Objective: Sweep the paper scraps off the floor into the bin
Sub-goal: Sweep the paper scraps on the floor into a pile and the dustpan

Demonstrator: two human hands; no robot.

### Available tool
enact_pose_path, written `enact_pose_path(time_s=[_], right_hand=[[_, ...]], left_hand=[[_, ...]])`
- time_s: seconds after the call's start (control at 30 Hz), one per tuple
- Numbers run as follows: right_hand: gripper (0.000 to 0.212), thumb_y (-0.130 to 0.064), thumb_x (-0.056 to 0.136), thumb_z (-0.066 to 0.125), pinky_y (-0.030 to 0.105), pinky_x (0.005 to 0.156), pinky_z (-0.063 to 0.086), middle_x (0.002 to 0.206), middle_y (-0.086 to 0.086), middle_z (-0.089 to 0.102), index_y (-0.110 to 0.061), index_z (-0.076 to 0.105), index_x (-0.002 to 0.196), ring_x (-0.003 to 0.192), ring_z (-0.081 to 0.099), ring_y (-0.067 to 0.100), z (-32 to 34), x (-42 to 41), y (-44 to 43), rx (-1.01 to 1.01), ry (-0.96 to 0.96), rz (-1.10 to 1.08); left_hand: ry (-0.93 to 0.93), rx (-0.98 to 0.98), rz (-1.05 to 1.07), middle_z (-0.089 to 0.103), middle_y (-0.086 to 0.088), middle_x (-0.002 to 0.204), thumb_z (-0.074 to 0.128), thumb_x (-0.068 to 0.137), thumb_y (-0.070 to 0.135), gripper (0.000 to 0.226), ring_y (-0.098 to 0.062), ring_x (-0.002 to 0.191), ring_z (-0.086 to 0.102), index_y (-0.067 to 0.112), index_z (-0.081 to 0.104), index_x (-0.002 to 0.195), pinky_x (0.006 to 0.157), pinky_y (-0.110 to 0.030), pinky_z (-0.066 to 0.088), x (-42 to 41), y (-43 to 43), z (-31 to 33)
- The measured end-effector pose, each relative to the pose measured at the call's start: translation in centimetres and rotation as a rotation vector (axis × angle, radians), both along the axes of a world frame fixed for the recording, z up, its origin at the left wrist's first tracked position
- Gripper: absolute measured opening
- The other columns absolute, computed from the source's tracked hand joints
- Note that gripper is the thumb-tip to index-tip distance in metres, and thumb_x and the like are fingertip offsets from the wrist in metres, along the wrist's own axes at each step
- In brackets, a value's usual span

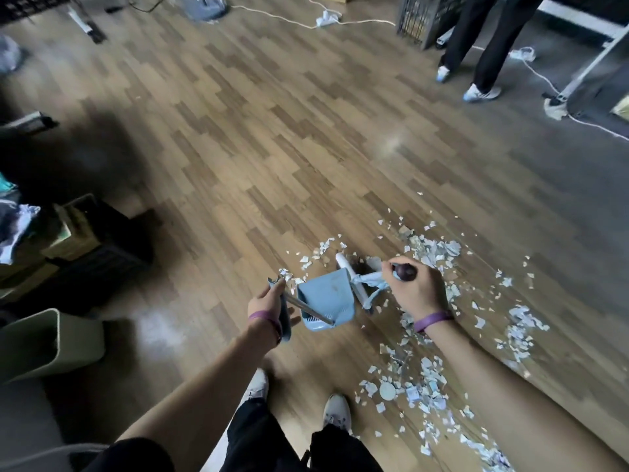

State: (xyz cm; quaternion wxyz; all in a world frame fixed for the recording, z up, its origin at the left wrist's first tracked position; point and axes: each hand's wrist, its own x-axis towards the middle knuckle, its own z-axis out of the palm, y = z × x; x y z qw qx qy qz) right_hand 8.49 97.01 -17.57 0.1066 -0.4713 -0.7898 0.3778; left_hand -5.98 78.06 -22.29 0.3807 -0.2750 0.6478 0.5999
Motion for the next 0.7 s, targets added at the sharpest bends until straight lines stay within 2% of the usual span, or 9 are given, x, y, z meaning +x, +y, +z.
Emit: enact_pose_path(time_s=[0.07, 0.13, 0.23, 0.33, 0.4, 0.5, 0.6, 0.67, 0.7], right_hand=[[0.021, -0.047, 0.075, 0.063, 0.031, 0.067, 0.051, 0.064, -0.003, 0.063, -0.027, 0.065, 0.068, 0.071, 0.061, 0.021, 0.0, -2.6, -1.1, -0.052, 0.048, -0.053], [0.029, -0.057, 0.071, 0.061, 0.032, 0.070, 0.052, 0.068, -0.002, 0.068, -0.028, 0.066, 0.067, 0.074, 0.064, 0.022, 0.2, -5.6, -2.5, -0.064, 0.081, -0.083], [0.034, -0.053, 0.077, 0.066, 0.026, 0.065, 0.044, 0.078, 0.008, 0.071, -0.020, 0.070, 0.071, 0.081, 0.064, 0.030, 1.1, -10.8, -5.0, -0.031, 0.073, -0.062], [0.041, -0.052, 0.078, 0.067, 0.024, 0.062, 0.035, 0.077, 0.014, 0.067, -0.014, 0.063, 0.065, 0.077, 0.054, 0.037, 1.3, -16.8, -8.1, -0.036, 0.082, -0.065], [0.038, -0.055, 0.077, 0.066, 0.025, 0.063, 0.037, 0.078, 0.011, 0.070, -0.018, 0.068, 0.069, 0.083, 0.061, 0.033, 1.0, -20.3, -10.1, -0.065, 0.093, -0.077], [0.034, -0.056, 0.075, 0.066, 0.025, 0.066, 0.044, 0.075, 0.006, 0.071, -0.024, 0.066, 0.064, 0.081, 0.065, 0.027, 0.2, -24.1, -12.2, -0.146, 0.100, -0.103], [0.035, -0.062, 0.065, 0.067, 0.033, 0.073, 0.057, 0.069, -0.005, 0.072, -0.028, 0.069, 0.071, 0.073, 0.069, 0.017, -1.8, -26.3, -13.5, -0.299, 0.125, -0.116], [0.027, -0.056, 0.063, 0.073, 0.041, 0.074, 0.058, 0.067, -0.013, 0.070, -0.030, 0.069, 0.072, 0.074, 0.070, 0.014, -3.3, -27.1, -13.7, -0.389, 0.162, -0.147], [0.021, -0.048, 0.065, 0.077, 0.043, 0.074, 0.058, 0.067, -0.015, 0.070, -0.030, 0.069, 0.071, 0.075, 0.070, 0.014, -4.0, -27.3, -13.6, -0.411, 0.175, -0.162]], left_hand=[[0.051, 0.000, -0.018, 0.059, -0.009, 0.084, 0.065, 0.088, 0.024, 0.009, -0.031, 0.085, 0.058, 0.016, 0.064, 0.086, 0.070, -0.039, 0.051, -2.6, -1.2, 0.9], [0.133, -0.040, -0.070, 0.060, -0.011, 0.083, 0.066, 0.086, 0.022, 0.010, -0.029, 0.082, 0.059, 0.015, 0.064, 0.079, 0.074, -0.039, 0.050, -5.4, -2.8, 1.5], [0.242, -0.094, -0.117, 0.064, -0.014, 0.081, 0.068, 0.082, 0.019, 0.007, -0.028, 0.077, 0.063, 0.013, 0.070, 0.081, 0.074, -0.039, 0.054, -9.7, -5.5, 1.9], [0.276, -0.145, -0.135, 0.063, -0.015, 0.074, 0.069, 0.078, 0.016, 0.010, -0.030, 0.070, 0.064, 0.012, 0.068, 0.069, 0.068, -0.038, 0.053, -15.1, -8.6, 1.9], [0.281, -0.165, -0.141, 0.059, -0.013, 0.069, 0.069, 0.076, 0.015, 0.012, -0.027, 0.065, 0.060, 0.007, 0.067, 0.067, 0.066, -0.038, 0.052, -18.4, -10.4, 1.8], [0.279, -0.191, -0.159, 0.057, -0.012, 0.069, 0.067, 0.074, 0.010, 0.013, -0.022, 0.055, 0.057, -0.002, 0.066, 0.078, 0.065, -0.036, 0.051, -22.3, -12.5, 1.4], [0.213, -0.226, -0.189, 0.057, -0.013, 0.074, 0.064, 0.076, 0.009, 0.016, -0.024, 0.051, 0.056, -0.003, 0.063, 0.086, 0.051, -0.026, 0.050, -24.9, -13.7, 0.7], [0.141, -0.259, -0.219, 0.058, -0.014, 0.081, 0.059, 0.084, 0.004, 0.009, -0.026, 0.051, 0.053, 0.000, 0.062, 0.091, 0.037, -0.020, 0.046, -26.0, -13.9, 0.0], [0.103, -0.278, -0.234, 0.058, -0.015, 0.084, 0.057, 0.085, 0.002, 0.011, -0.027, 0.052, 0.052, 0.000, 0.061, 0.095, 0.036, -0.021, 0.044, -26.4, -13.9, -0.6]])
